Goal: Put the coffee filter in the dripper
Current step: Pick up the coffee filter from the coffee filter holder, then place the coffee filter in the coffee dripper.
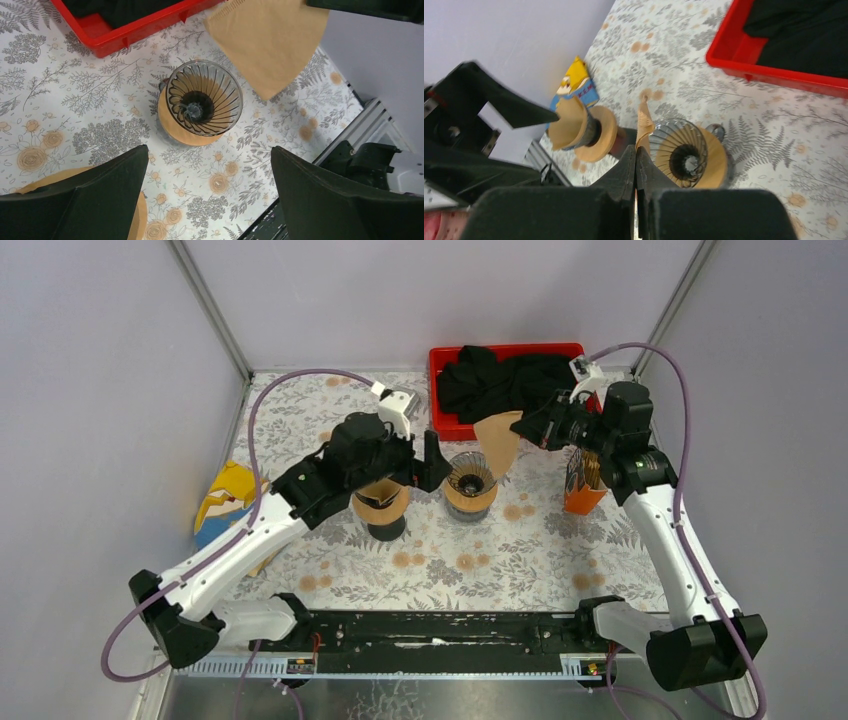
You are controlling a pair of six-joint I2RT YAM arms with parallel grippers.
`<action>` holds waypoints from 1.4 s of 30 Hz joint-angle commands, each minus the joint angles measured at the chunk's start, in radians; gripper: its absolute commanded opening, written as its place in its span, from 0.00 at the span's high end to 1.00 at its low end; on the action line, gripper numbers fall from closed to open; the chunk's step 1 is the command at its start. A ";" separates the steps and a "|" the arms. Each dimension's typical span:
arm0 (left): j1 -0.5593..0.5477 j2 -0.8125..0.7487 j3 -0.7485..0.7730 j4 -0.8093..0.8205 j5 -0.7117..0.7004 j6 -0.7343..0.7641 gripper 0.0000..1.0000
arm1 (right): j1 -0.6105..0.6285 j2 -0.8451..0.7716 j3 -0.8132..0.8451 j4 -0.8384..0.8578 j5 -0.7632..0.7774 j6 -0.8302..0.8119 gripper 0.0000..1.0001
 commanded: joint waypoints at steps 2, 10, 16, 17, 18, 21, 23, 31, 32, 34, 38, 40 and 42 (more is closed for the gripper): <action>0.028 0.058 0.068 0.062 0.088 0.088 0.00 | 0.048 -0.003 -0.004 0.098 -0.155 -0.076 1.00; 0.109 0.154 0.238 -0.047 0.359 0.212 0.04 | 0.080 0.013 0.018 0.138 -0.314 -0.175 1.00; 0.144 0.227 0.367 -0.156 0.499 0.317 0.14 | 0.125 0.038 0.037 0.158 -0.377 -0.227 1.00; 0.150 0.239 0.381 -0.167 0.532 0.327 0.16 | 0.133 0.045 0.042 0.156 -0.382 -0.237 1.00; 0.153 0.247 0.391 -0.174 0.554 0.334 0.18 | 0.142 0.052 0.043 0.155 -0.384 -0.246 1.00; 0.154 0.265 0.403 -0.193 0.578 0.360 0.25 | 0.156 0.069 0.058 0.140 -0.387 -0.269 1.00; 0.154 0.272 0.402 -0.201 0.577 0.371 0.34 | 0.165 0.073 0.061 0.133 -0.391 -0.287 1.00; 0.171 0.290 0.391 -0.202 0.619 0.382 0.42 | 0.190 0.075 0.047 0.157 -0.412 -0.306 0.99; 0.173 0.293 0.389 -0.198 0.632 0.379 0.42 | 0.191 0.078 0.047 0.159 -0.412 -0.305 0.99; 0.173 0.307 0.386 -0.198 0.649 0.374 0.44 | 0.192 0.084 0.046 0.164 -0.414 -0.304 0.99; 0.173 0.314 0.373 -0.201 0.685 0.382 0.52 | 0.194 0.090 0.040 0.177 -0.414 -0.301 0.99; 0.175 0.312 0.364 -0.201 0.695 0.388 0.58 | 0.194 0.091 0.029 0.190 -0.421 -0.298 0.99; 0.183 0.310 0.356 -0.200 0.716 0.394 0.63 | 0.194 0.091 0.018 0.198 -0.430 -0.296 0.99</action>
